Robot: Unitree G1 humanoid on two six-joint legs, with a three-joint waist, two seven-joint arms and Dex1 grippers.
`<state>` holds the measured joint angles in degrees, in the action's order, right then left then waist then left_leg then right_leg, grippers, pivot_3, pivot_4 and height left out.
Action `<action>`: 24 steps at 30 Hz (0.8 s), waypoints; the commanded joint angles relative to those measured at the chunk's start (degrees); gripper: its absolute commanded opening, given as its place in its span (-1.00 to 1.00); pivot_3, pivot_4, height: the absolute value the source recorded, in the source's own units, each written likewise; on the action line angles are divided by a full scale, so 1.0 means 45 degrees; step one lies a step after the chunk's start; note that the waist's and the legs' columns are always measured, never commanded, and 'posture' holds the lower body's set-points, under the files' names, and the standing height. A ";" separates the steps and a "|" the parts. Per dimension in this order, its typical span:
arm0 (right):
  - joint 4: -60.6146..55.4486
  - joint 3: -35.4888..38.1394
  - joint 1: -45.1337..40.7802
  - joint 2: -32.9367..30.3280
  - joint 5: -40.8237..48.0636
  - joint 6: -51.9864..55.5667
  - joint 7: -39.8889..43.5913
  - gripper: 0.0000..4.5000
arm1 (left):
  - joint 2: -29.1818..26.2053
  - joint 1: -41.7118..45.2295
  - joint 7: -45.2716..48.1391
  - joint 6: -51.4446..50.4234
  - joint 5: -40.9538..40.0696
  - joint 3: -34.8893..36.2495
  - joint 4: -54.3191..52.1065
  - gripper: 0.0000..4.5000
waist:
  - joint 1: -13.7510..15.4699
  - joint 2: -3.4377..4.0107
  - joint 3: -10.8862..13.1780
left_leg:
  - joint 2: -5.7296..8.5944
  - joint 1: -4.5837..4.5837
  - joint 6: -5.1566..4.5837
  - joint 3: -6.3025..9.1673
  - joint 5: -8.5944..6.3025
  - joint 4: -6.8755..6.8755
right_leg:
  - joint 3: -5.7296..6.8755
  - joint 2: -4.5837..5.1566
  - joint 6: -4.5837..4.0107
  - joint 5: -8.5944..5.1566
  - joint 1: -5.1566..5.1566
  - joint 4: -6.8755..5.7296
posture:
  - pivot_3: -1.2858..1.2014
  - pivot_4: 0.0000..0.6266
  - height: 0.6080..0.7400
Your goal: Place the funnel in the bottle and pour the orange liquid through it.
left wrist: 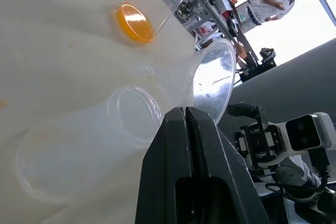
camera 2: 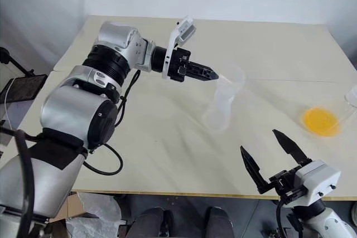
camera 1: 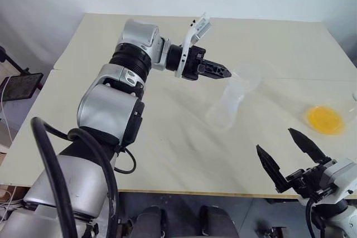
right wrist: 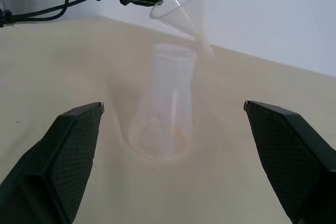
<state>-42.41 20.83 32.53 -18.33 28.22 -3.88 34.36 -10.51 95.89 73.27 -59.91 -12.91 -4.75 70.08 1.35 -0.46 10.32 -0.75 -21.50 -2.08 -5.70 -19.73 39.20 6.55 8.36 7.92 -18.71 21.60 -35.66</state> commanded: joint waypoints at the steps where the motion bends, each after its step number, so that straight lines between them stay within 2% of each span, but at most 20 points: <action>1: 0.0012 0.0090 -0.0053 -0.0029 0.0059 -0.0272 -0.0077 1.00 | -0.0555 0.0890 0.0860 -0.0677 -0.0057 0.0170 -0.0267 -0.99 | -0.0010 0.0000 0.0000 | 0.0005 -0.0001 0.0000 -0.0003 0.0000 0.0000 | 0.0000 0.0000 0.0000 0.0000 0.0001 0.0001 | 0.03 -0.52 1.00; 3: 0.0052 0.0091 -0.0109 -0.0067 0.0064 -0.0258 -0.0068 1.00 | -0.0778 0.0980 0.1621 -0.1238 0.0100 -0.0275 -0.0381 -0.99 | -0.0021 0.0001 0.0000 | 0.0011 -0.0001 0.0001 -0.0008 0.0000 0.0000 | 0.0000 -0.0006 0.0000 0.0000 0.0006 0.0000 | 0.03 -0.52 1.00; 7: 0.0214 0.0042 -0.0233 -0.0135 0.0057 -0.0270 0.0016 1.00 | -0.1296 0.0650 0.4045 -0.2219 0.0551 -0.2512 -0.1338 -0.99 | -0.0016 0.0002 -0.0001 | 0.0020 0.0004 0.0004 -0.0017 0.0002 0.0000 | -0.0006 -0.0015 0.0000 0.0000 0.0007 -0.0005 | 0.03 -0.52 1.00; 11: 0.0276 -0.0146 -0.0345 -0.0119 -0.0045 -0.0263 -0.0006 1.00 | -0.1435 0.0321 0.4242 -0.2509 0.0378 -0.3464 -0.1938 -0.99 | -0.0010 0.0002 -0.0001 | -0.0004 0.0008 0.0005 -0.0017 0.0002 0.0000 | -0.0030 -0.0014 -0.0001 -0.0001 0.0007 -0.0007 | 0.03 -0.52 1.00; 17: 0.0269 -0.0217 -0.0355 -0.0134 -0.0042 -0.0252 0.0002 1.00 | -0.0826 0.0271 0.2734 -0.2335 0.0120 -0.2673 -0.1523 -0.99 | -0.0001 0.0001 0.0000 | -0.0016 0.0005 0.0004 -0.0015 0.0002 0.0001 | -0.0031 -0.0011 -0.0001 -0.0001 0.0009 -0.0006 | 0.03 -0.52 1.00; 24: 0.0257 -0.0229 -0.0475 -0.0160 -0.0092 -0.0234 -0.0100 1.00 | -0.0300 0.0272 0.2349 -0.2198 0.0250 -0.2187 -0.1412 -0.99 | -0.0020 0.0001 0.0000 | -0.0010 0.0007 0.0004 -0.0019 0.0002 0.0001 | -0.0030 -0.0011 -0.0001 0.0000 0.0011 -0.0011 | 0.03 -0.52 1.00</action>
<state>-40.21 19.20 30.45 -18.60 27.67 -3.88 34.34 -12.20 95.80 84.18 -70.32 -11.29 -15.81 63.90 1.26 -0.45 10.32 -0.79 -21.46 -2.06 -5.79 -19.72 39.20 6.41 8.31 7.92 -18.71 21.64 -35.71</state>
